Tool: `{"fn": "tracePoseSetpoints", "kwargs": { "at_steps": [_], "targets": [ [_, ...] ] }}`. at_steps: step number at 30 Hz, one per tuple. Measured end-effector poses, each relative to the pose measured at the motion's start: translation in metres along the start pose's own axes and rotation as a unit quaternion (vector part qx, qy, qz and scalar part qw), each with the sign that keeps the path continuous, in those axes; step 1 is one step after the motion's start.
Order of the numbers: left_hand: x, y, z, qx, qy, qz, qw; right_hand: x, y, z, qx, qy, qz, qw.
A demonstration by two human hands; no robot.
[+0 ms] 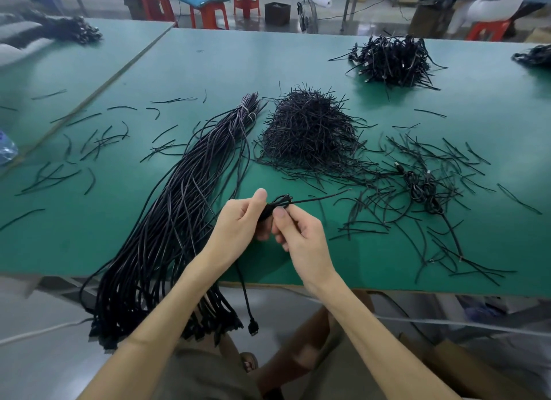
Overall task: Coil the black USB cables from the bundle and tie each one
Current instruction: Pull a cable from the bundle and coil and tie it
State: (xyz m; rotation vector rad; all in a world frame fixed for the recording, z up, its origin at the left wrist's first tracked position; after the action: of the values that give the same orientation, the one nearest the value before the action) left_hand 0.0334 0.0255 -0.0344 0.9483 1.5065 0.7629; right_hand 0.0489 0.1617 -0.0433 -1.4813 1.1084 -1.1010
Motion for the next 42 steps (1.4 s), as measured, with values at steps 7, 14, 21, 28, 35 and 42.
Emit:
{"fn": "tracePoseSetpoints", "kwargs": {
  "at_steps": [7, 14, 21, 28, 35, 42],
  "targets": [
    [-0.006, 0.011, 0.007, 0.057, -0.024, -0.095, 0.994, -0.006, -0.002, -0.005, 0.034, 0.05, -0.057, 0.997],
    [-0.037, 0.039, 0.019, 0.057, -0.135, -0.015, 0.989, -0.001, -0.022, -0.008, 0.03, 0.023, -0.114, 0.993],
    [-0.037, 0.061, 0.015, 0.126, -0.158, -0.033, 0.979, -0.011, -0.042, -0.008, 0.046, 0.004, -0.162, 0.986],
    [-0.023, 0.062, 0.007, 0.173, -0.066, -0.069, 0.98, -0.013, -0.046, 0.003, 0.053, -0.037, -0.147, 0.987],
    [-0.017, 0.07, 0.009, 0.227, -0.068, -0.017, 0.971, -0.007, -0.06, 0.007, 0.055, -0.085, -0.178, 0.979],
    [-0.029, 0.089, 0.01, 0.21, 0.047, -0.051, 0.975, -0.002, -0.077, 0.007, 0.022, -0.117, -0.159, 0.98]
  ]
}}
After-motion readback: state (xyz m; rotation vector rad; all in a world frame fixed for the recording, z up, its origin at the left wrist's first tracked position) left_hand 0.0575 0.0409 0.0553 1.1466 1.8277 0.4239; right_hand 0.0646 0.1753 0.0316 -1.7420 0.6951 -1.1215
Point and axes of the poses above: each hand's wrist, its own z-axis away from the middle knuckle, its own x-axis out of the palm, y = z × x, the point moved 4 cm from there along -z, towards the middle knuckle, and after that the axes turned 9 degrees about -z, right-handed, at the moved point
